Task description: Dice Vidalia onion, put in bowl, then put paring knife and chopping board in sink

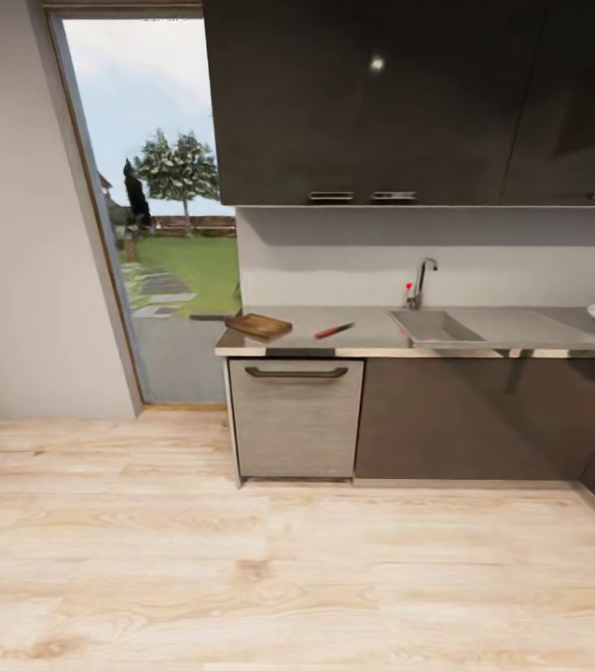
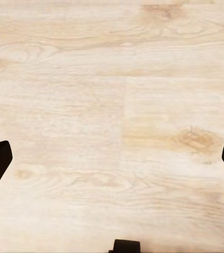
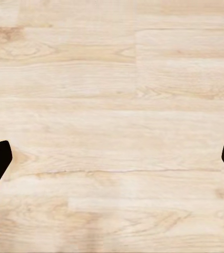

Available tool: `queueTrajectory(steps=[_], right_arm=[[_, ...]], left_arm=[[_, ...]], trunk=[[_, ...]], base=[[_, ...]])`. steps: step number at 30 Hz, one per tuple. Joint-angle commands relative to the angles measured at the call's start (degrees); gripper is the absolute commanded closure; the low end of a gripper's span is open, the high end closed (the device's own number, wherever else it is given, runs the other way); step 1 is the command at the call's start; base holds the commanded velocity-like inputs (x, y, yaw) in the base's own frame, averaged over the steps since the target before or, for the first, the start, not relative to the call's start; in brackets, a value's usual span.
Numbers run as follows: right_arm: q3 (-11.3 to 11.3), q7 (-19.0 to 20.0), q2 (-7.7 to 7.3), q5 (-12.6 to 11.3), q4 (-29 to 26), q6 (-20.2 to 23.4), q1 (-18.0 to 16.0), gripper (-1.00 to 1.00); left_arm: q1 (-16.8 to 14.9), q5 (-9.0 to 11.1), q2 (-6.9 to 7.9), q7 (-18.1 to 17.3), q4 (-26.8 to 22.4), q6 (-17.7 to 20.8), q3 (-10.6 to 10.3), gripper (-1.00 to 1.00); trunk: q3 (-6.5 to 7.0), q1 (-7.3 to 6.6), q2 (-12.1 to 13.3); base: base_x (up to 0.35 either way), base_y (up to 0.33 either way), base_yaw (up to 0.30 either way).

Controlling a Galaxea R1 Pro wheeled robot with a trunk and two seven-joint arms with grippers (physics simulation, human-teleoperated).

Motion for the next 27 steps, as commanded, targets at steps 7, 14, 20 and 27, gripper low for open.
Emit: queueTrajectory(steps=[7,14,20,27], right_arm=[[0.01,-0.02,0.00,0.04,0.05,-0.17,-0.04,-1.00],[0.03,-0.02,0.00,0.04,0.05,-0.19,-0.04,-1.00],[0.01,-0.02,0.00,0.04,0.05,-0.18,-0.04,-1.00],[0.06,0.00,0.00,0.04,0.05,-0.24,-0.04,-1.00]], left_arm=[[0.03,-0.07,0.00,0.15,-0.14,-0.05,0.00,-1.00],[0.03,-0.07,0.00,0.15,-0.13,-0.05,0.00,-1.00],[0.03,-0.07,0.00,0.15,-0.15,-0.05,0.00,-1.00],[0.03,-0.07,0.00,0.15,-0.11,-0.05,0.00,-1.00]], trunk=[[-0.05,0.03,-0.02],[-0.05,0.03,-0.02],[-0.05,0.03,-0.02],[-0.05,0.03,-0.02]], base=[[0.242,0.000,0.000],[0.173,0.000,0.000],[0.027,0.000,0.000],[0.001,0.000,0.000]])
